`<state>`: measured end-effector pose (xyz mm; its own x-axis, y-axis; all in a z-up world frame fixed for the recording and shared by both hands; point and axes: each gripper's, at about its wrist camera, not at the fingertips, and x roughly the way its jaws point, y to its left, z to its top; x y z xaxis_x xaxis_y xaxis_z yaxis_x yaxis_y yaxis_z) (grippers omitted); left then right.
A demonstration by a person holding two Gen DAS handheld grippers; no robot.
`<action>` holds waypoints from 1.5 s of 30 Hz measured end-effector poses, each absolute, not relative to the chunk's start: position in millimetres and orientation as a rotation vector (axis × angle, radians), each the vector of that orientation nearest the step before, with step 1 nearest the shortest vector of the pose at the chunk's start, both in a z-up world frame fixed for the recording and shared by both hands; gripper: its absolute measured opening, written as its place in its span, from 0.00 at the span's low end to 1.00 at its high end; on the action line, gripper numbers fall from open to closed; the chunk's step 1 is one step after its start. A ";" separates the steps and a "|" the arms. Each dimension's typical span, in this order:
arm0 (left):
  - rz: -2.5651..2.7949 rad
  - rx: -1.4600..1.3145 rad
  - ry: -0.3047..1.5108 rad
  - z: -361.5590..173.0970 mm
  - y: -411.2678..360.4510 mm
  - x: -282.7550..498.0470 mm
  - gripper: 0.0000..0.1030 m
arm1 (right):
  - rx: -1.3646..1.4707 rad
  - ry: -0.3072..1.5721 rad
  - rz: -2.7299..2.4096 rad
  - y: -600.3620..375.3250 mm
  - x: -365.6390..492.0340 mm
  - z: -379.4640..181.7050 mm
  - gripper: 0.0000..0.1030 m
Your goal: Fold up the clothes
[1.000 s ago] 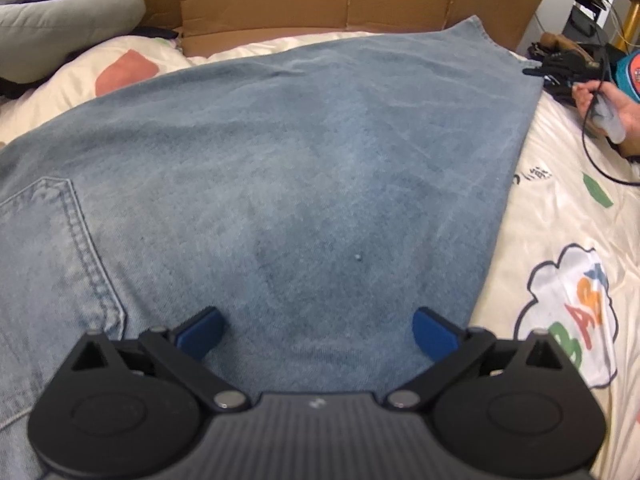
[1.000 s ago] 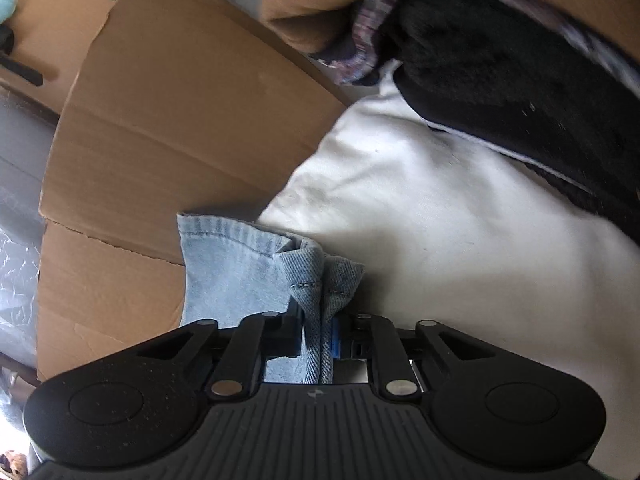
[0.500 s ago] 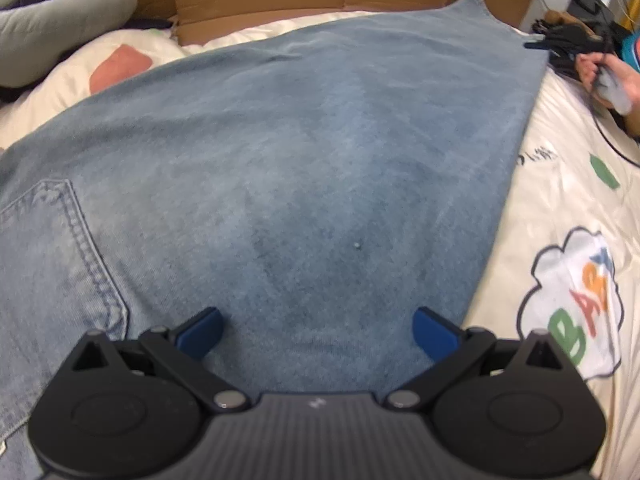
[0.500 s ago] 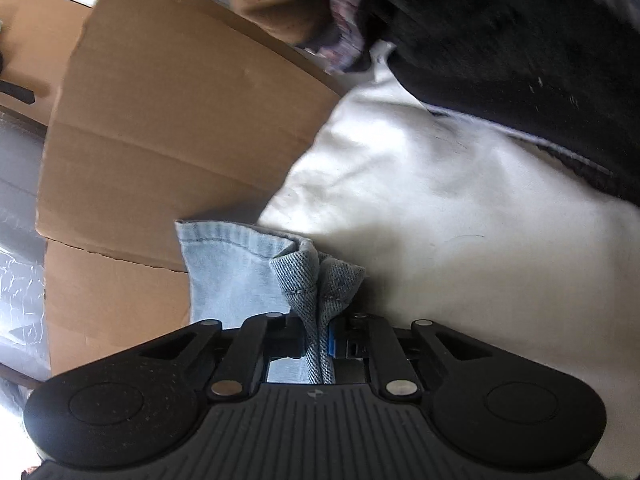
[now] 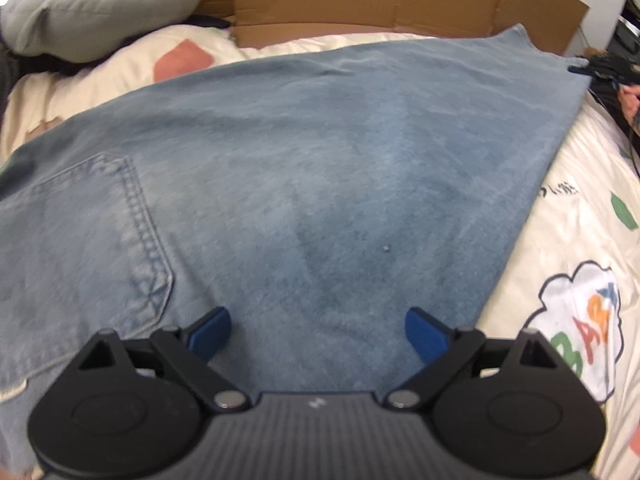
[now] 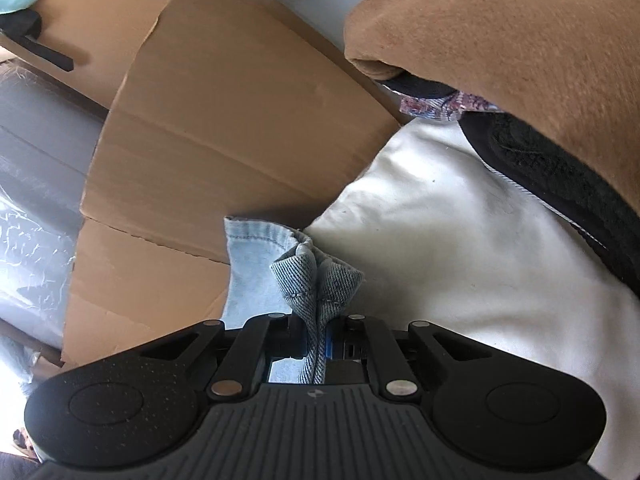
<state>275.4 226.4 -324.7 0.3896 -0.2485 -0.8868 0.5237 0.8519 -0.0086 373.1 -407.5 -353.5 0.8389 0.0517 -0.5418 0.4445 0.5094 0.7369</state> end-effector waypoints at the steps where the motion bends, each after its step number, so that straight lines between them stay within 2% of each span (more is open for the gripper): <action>1: -0.491 0.287 1.064 -322.4 225.2 271.8 0.93 | 1.023 0.547 -0.246 -408.5 372.9 -354.0 0.06; 18: -0.391 0.274 1.140 -328.1 200.7 232.7 0.93 | 1.017 0.582 -0.177 -419.5 380.5 -360.9 0.06; 23: -0.331 0.197 1.179 -339.1 211.0 240.1 0.87 | 1.032 0.578 -0.167 -421.6 380.0 -362.9 0.06; 25: -0.314 0.124 1.162 -336.9 216.3 245.2 0.80 | 1.035 0.582 -0.168 -422.0 380.4 -364.2 0.06; 26: -0.302 0.050 1.144 -333.3 223.0 247.6 0.80 | 1.033 0.587 -0.170 -422.2 381.0 -364.8 0.06; 28: -0.289 -0.036 1.127 -330.4 233.3 252.5 0.80 | 1.027 0.599 -0.169 -423.1 382.4 -365.7 0.06; 38: -0.232 -0.058 1.230 -344.5 228.7 261.0 0.83 | 1.004 0.644 -0.189 -424.8 387.8 -374.2 0.06; 45: -0.151 0.088 1.182 -349.8 205.1 245.0 0.84 | 0.931 0.703 -0.239 -418.6 400.2 -378.5 0.07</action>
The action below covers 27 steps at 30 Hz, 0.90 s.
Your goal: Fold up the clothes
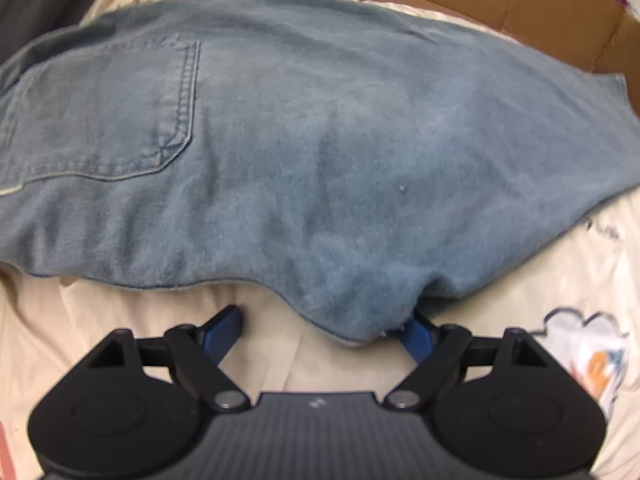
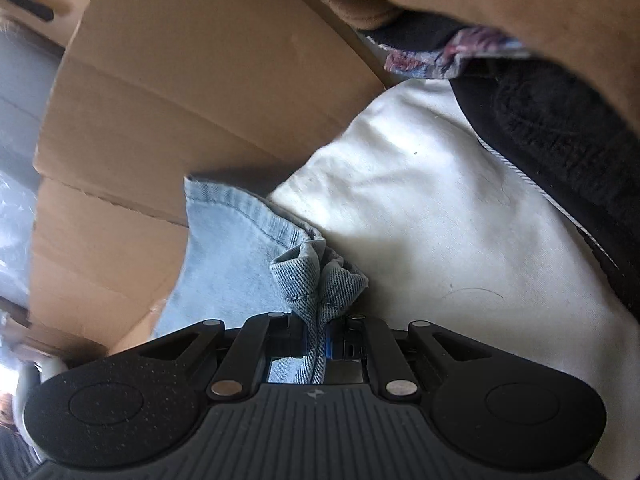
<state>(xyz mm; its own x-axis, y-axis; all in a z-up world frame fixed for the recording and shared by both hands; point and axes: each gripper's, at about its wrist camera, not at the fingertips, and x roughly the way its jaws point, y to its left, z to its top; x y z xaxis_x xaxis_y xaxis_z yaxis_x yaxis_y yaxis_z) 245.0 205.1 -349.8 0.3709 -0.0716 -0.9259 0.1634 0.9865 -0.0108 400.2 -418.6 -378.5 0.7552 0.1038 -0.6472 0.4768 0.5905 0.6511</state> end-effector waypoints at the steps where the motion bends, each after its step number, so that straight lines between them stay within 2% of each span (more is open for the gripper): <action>1: -0.140 0.063 1.166 -351.6 204.9 244.8 0.84 | 0.927 0.704 -0.238 -418.1 400.0 -378.5 0.07; 3: -0.128 0.023 1.128 -353.3 206.1 242.9 0.84 | 0.920 0.699 -0.230 -417.5 398.1 -381.1 0.07; 9: -0.090 0.080 1.019 -352.5 201.7 220.3 0.69 | 0.899 0.699 -0.219 -419.4 396.5 -374.2 0.07; 12: -0.074 0.105 0.975 -350.7 190.0 212.8 0.54 | 0.885 0.698 -0.207 -416.9 393.6 -363.7 0.07; 14: -0.075 0.085 0.972 -347.6 195.1 206.1 0.35 | 0.873 0.692 -0.195 -415.3 392.1 -356.1 0.06; 17: -0.037 0.005 1.014 -345.5 197.0 212.6 0.20 | 0.837 0.677 -0.176 -411.5 387.7 -340.4 0.06; 20: -0.033 -0.024 1.061 -339.1 199.9 214.7 0.15 | 0.846 0.674 -0.169 -410.8 392.6 -329.4 0.06; 27: -0.006 -0.134 1.139 -317.0 210.8 231.4 0.13 | 0.878 0.686 -0.183 -410.1 395.7 -302.5 0.06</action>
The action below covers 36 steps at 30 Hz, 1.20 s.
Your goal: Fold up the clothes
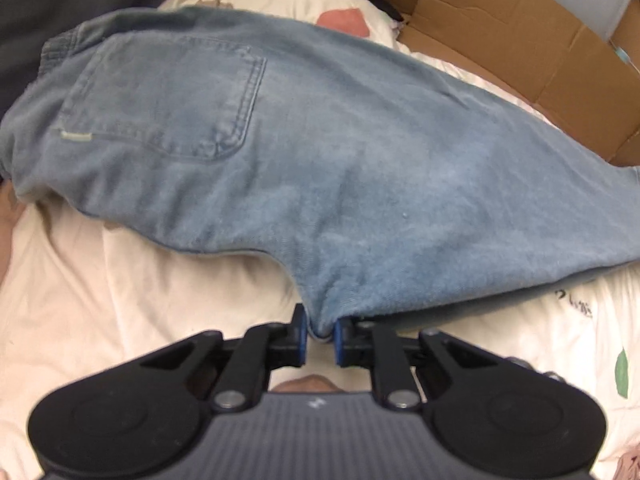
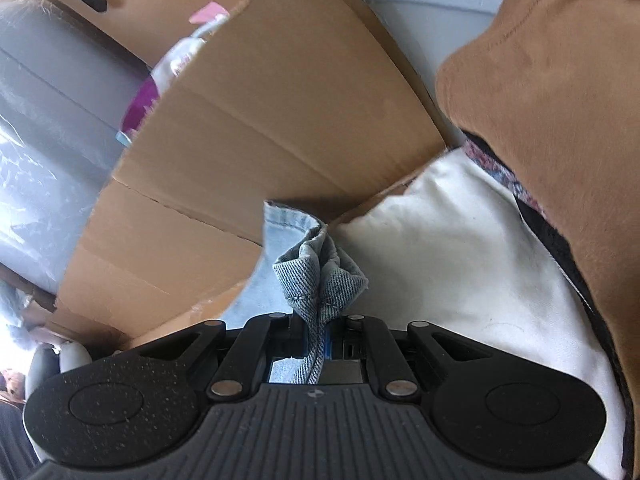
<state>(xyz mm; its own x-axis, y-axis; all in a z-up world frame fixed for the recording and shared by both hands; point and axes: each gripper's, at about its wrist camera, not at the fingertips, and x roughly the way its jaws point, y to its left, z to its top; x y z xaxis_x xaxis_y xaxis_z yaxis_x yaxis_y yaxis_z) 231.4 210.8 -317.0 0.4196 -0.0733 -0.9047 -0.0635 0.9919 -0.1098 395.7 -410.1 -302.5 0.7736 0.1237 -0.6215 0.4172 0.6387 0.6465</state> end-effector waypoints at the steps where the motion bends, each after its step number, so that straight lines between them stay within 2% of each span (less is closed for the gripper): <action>1: -0.006 -0.121 1.145 -314.1 210.0 232.7 0.13 | 0.888 0.687 -0.187 -411.0 393.3 -300.1 0.06; 10: -0.001 -0.083 1.207 -289.2 219.5 228.0 0.12 | 0.909 0.722 -0.202 -418.9 344.5 -283.7 0.06; 23: -0.029 -0.033 1.296 -274.0 221.8 208.6 0.11 | 1.020 0.759 -0.261 -433.9 206.6 -276.1 0.06; 36: -0.050 -0.053 1.366 -263.6 209.2 155.0 0.10 | 1.049 0.770 -0.282 -459.7 94.9 -267.9 0.06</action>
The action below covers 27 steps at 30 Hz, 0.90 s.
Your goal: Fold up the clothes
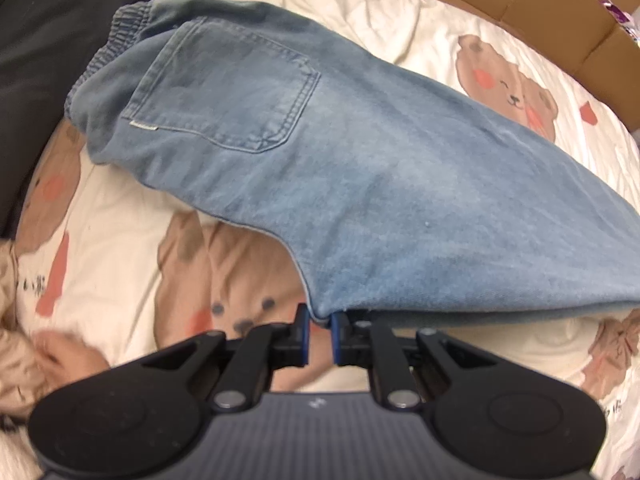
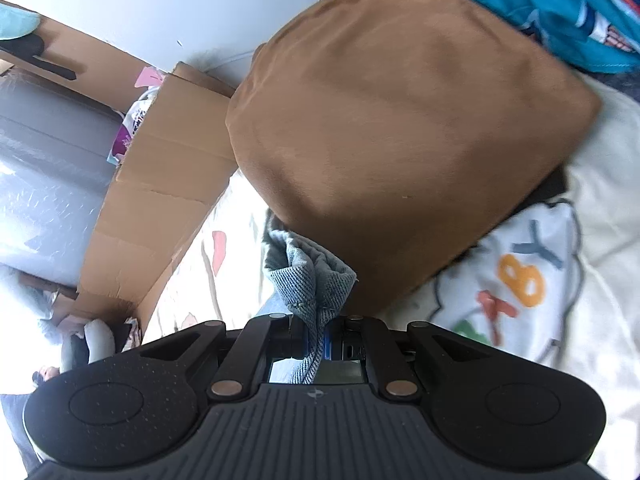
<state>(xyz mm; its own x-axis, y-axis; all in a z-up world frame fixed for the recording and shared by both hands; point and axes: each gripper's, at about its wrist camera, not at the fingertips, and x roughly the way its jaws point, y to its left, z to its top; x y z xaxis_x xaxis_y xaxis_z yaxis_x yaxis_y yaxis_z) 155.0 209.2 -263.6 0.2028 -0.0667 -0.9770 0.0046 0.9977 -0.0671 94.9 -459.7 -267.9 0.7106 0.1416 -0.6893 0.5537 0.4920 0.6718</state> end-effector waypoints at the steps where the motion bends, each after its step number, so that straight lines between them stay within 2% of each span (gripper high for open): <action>1: -0.052 -0.057 1.367 -264.2 208.8 152.2 0.10 | 1.051 0.769 -0.283 -462.3 87.9 -267.3 0.06; 13: -0.104 0.011 1.429 -266.7 178.5 115.1 0.10 | 1.063 0.781 -0.359 -490.9 -9.8 -265.7 0.06; 27: -0.126 0.047 1.489 -272.2 166.1 94.7 0.09 | 1.060 0.854 -0.477 -508.7 -122.1 -295.0 0.06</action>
<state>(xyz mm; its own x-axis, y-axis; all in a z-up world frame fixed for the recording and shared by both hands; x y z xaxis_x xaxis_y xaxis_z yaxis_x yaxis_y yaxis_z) 94.7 166.1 -272.2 0.0771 -0.0551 -0.9955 0.1131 0.9925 -0.0462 -122.1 -508.7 -295.0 0.5993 0.0517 -0.7989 0.7071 0.4337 0.5585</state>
